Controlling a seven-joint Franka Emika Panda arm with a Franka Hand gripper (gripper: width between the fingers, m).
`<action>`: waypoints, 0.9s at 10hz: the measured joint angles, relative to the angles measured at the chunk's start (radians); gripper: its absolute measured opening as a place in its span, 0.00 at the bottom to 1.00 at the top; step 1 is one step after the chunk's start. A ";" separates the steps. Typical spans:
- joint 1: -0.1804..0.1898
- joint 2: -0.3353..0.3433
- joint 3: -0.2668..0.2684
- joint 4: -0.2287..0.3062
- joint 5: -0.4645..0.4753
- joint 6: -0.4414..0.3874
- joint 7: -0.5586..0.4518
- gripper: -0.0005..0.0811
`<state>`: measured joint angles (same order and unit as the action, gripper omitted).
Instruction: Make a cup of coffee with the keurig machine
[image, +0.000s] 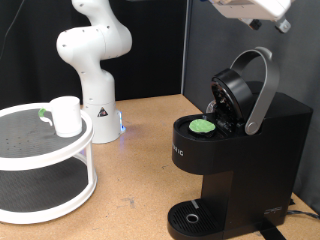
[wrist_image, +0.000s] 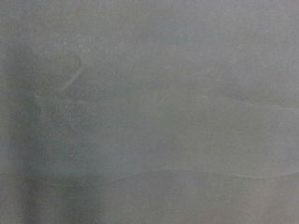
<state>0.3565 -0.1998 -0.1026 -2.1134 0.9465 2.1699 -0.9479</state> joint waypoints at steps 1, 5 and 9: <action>0.003 0.012 0.016 0.000 0.000 0.012 0.000 0.99; 0.007 0.042 0.058 -0.001 0.000 0.034 0.000 0.71; 0.007 0.046 0.067 -0.012 -0.041 0.074 0.000 0.11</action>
<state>0.3636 -0.1540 -0.0356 -2.1256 0.9054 2.2441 -0.9476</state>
